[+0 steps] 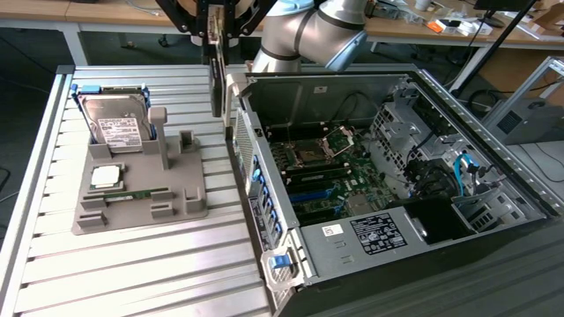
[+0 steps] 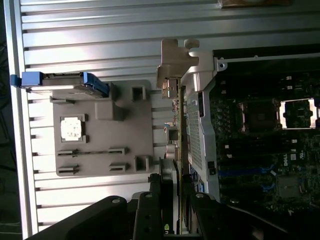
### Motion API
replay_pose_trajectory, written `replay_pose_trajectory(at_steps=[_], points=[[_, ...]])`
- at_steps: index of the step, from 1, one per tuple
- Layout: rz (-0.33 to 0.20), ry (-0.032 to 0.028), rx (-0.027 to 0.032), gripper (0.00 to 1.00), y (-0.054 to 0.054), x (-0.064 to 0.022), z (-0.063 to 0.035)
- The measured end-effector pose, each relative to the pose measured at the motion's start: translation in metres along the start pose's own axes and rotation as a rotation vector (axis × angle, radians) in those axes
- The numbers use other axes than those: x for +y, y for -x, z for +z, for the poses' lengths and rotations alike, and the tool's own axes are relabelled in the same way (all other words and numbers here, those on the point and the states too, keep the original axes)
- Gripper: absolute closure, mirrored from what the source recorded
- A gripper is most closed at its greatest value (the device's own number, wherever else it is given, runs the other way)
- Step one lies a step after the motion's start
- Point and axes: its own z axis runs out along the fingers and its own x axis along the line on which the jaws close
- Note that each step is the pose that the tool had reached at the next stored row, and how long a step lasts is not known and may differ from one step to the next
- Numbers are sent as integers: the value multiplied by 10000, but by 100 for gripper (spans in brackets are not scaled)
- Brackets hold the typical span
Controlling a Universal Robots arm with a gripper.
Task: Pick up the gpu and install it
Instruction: 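Pick up the gpu and move the gpu toward the slot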
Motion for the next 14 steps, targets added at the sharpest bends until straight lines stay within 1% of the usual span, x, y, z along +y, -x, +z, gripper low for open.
replay_pose_trajectory(at_steps=[14], points=[[0, 0, 0, 73, 67, -3, 6]])
